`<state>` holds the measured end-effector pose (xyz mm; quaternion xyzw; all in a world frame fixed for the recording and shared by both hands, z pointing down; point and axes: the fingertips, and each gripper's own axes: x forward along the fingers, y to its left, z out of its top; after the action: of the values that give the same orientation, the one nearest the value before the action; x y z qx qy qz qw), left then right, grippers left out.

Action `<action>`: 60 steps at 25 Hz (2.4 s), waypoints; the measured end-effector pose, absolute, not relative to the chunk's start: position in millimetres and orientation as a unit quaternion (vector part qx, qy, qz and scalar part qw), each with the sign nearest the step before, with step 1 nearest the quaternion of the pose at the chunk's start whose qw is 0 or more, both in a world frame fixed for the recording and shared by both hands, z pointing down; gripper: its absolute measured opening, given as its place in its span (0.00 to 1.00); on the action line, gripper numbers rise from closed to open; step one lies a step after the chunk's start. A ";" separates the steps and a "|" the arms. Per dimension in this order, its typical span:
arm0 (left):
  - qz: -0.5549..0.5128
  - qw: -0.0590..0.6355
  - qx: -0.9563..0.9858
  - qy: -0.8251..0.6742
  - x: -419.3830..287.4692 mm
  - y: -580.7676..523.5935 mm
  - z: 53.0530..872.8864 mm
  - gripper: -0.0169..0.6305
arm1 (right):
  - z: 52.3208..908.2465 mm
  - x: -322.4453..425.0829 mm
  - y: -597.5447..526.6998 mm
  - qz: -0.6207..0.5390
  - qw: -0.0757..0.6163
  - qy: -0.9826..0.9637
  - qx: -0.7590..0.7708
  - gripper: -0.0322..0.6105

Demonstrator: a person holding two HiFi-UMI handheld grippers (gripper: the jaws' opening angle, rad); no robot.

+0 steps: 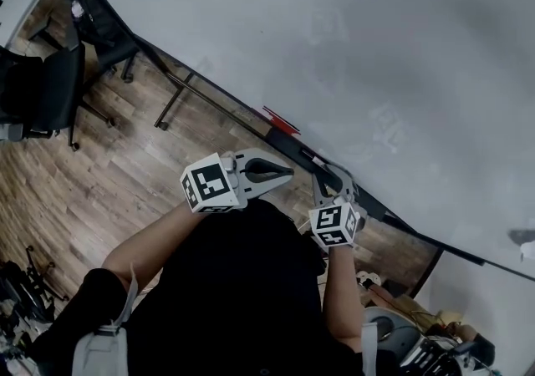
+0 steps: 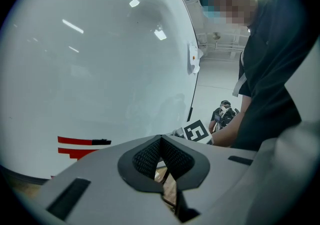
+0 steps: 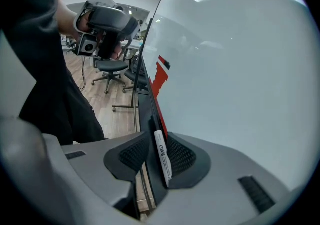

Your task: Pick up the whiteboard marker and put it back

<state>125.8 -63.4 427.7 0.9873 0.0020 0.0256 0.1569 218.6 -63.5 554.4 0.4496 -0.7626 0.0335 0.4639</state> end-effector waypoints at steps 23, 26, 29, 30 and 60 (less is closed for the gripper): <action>0.035 0.148 0.988 -0.002 121.1 -50.7 437.4 0.04 | 579.0 228.7 -70.1 0.030 0.512 -0.731 0.450 0.23; 0.035 0.150 0.988 -0.005 120.2 -49.8 438.3 0.04 | 580.6 228.5 -71.4 0.030 0.511 -0.731 0.451 0.23; 0.036 0.152 0.988 -0.003 120.3 -46.6 439.1 0.04 | 580.7 227.6 -72.2 0.026 0.513 -0.730 0.451 0.23; 0.037 0.152 0.988 -0.002 120.2 -45.6 439.5 0.04 | 580.9 227.2 -72.5 0.025 0.514 -0.729 0.451 0.23; 0.040 0.152 0.988 0.005 121.8 -45.1 440.0 0.04 | 564.3 227.0 -70.1 -0.010 0.516 -0.722 0.460 0.16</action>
<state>121.8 -45.1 440.0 0.9876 0.0053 0.0402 0.1517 227.0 -70.1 564.3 0.4597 -0.7224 -0.0099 0.5164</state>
